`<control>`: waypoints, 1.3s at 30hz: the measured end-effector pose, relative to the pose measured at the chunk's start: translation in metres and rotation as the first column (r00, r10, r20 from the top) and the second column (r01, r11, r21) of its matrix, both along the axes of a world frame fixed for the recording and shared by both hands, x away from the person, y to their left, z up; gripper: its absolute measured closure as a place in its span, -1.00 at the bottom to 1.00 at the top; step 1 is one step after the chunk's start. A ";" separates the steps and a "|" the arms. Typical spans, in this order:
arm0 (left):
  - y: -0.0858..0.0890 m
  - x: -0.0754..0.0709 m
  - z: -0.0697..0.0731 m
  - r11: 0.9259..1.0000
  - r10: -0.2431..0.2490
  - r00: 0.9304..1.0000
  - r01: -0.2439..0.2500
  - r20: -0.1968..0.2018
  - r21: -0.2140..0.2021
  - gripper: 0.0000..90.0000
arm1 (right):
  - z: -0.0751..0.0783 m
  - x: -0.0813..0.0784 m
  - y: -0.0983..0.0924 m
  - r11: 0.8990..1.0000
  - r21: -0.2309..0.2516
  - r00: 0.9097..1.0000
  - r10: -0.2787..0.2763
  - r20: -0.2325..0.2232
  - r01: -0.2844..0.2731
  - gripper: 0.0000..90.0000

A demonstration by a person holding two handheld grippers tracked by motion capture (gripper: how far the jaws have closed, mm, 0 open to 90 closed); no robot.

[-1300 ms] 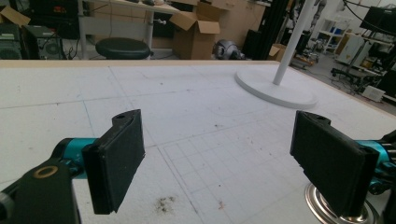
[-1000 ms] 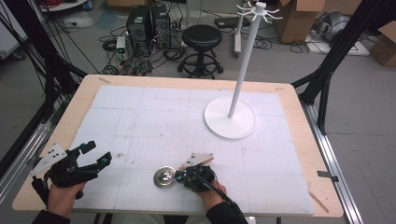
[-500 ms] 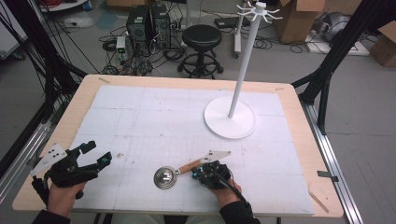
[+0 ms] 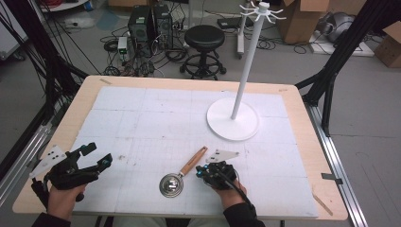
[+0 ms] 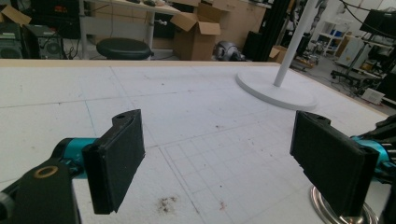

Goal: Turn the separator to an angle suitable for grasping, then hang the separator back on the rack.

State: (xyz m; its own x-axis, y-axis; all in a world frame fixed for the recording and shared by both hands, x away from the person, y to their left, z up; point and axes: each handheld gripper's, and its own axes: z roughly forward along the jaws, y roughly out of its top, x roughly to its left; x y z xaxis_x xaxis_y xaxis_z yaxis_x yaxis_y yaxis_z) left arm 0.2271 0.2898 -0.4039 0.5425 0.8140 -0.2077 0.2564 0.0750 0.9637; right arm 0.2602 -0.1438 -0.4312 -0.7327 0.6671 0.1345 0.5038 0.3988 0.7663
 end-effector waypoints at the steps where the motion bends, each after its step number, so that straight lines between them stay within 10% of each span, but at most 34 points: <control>1: 0.000 0.000 0.000 1.000 0.000 1.000 0.000 0.000 -0.002 -0.60 | 0.004 -0.002 -0.008 1.000 0.013 1.000 -0.020 0.011 0.020 0.87; 9: -0.001 0.000 0.001 1.000 -0.009 1.000 0.009 0.002 -0.007 -0.52 | 0.032 -0.027 -0.074 0.971 0.098 0.966 -0.228 0.126 0.216 0.06; 12: -0.001 0.000 0.001 1.000 -0.014 1.000 0.014 0.000 -0.011 -0.53 | 0.042 -0.048 -0.110 0.940 0.114 0.915 -0.338 0.221 0.320 -0.42; 15: -0.002 0.001 0.001 1.000 -0.015 1.000 0.015 0.001 -0.016 -0.53 | 0.043 -0.057 -0.126 0.927 0.117 0.890 -0.375 0.259 0.356 -0.54; 16: -0.003 0.000 0.002 1.000 -0.016 1.000 0.016 0.009 -0.010 -0.53 | 0.042 -0.065 -0.139 0.915 0.106 0.868 -0.402 0.293 0.388 -0.58; 22: -0.004 0.001 0.002 1.000 -0.017 1.000 0.017 0.011 -0.011 -0.53 | 0.047 -0.075 -0.161 0.883 0.170 0.822 -0.470 0.322 0.439 -0.64; 39: -0.009 0.006 0.000 0.999 -0.052 0.999 0.052 -0.002 -0.013 -0.53 | 0.043 -0.078 -0.168 0.867 0.197 0.814 -0.498 0.297 0.458 -0.64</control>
State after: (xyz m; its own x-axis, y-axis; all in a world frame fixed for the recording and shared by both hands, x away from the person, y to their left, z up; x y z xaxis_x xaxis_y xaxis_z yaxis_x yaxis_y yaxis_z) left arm 0.2334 0.2809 -0.4034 0.5834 0.7820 -0.2191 0.2623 0.0739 0.9621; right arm 0.1826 -0.3117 -0.3883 -0.3390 0.9400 0.0396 0.3201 0.0757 0.9443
